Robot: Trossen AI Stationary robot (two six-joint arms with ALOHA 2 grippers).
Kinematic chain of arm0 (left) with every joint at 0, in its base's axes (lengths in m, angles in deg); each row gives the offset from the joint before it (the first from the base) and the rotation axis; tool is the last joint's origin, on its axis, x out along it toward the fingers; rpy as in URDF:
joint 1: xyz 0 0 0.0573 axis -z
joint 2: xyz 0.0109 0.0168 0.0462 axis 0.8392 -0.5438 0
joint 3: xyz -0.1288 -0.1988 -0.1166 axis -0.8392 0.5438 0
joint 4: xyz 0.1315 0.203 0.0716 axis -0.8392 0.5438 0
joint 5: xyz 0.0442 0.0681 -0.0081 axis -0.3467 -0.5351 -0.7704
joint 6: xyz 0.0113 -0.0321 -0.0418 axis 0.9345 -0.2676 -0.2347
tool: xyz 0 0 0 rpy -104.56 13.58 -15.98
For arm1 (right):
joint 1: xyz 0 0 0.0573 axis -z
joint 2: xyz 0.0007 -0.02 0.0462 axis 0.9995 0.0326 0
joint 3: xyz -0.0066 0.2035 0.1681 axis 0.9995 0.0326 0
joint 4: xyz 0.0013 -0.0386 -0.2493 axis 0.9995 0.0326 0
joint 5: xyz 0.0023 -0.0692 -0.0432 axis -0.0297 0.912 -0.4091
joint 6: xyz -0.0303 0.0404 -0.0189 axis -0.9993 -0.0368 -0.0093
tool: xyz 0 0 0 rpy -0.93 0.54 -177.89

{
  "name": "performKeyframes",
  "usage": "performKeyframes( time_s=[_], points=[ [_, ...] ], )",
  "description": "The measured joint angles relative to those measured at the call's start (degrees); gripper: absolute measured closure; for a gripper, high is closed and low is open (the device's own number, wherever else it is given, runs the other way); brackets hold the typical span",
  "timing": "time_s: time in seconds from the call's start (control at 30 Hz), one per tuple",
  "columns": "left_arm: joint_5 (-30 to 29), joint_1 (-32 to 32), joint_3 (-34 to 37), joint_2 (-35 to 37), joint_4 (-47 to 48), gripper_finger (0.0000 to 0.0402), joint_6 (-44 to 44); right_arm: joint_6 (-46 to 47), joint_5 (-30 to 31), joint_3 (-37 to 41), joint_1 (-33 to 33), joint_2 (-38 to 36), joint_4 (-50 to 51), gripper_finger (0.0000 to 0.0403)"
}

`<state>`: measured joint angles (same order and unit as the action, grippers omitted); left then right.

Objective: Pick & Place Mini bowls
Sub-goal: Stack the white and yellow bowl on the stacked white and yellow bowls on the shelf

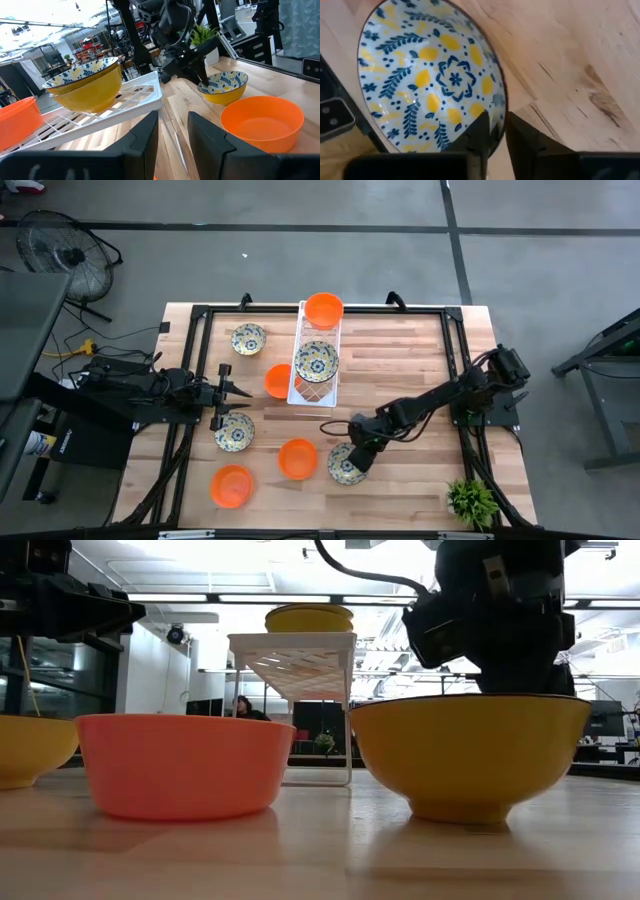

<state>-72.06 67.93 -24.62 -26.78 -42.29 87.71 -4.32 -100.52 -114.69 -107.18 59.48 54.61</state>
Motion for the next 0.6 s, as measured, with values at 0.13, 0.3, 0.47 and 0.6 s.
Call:
performKeyframes(
  time_s=[0.13,0.3,0.47,0.6],
  points=[
    [0.0,0.0,0.0,0.0,0.0,0.0300,0.0,-3.6,-3.5,0.0,0.4,0.0,0.4,0.0393],
    [0.0,0.0,0.0,0.0,0.0,0.0300,0.0,-6.2,-5.1,0.1,0.4,-2.4,4.6,0.0398],
    [0.0,0.0,0.0,0.0,0.0,0.0300,0.0,-10.5,-3.4,0.1,3.2,-10.0,13.4,0.0400],
    [0.0,0.0,0.0,0.0,0.0,0.0300,0.0,-13.0,-4.2,0.1,6.4,-17.8,15.6,0.0400]
  ],
)
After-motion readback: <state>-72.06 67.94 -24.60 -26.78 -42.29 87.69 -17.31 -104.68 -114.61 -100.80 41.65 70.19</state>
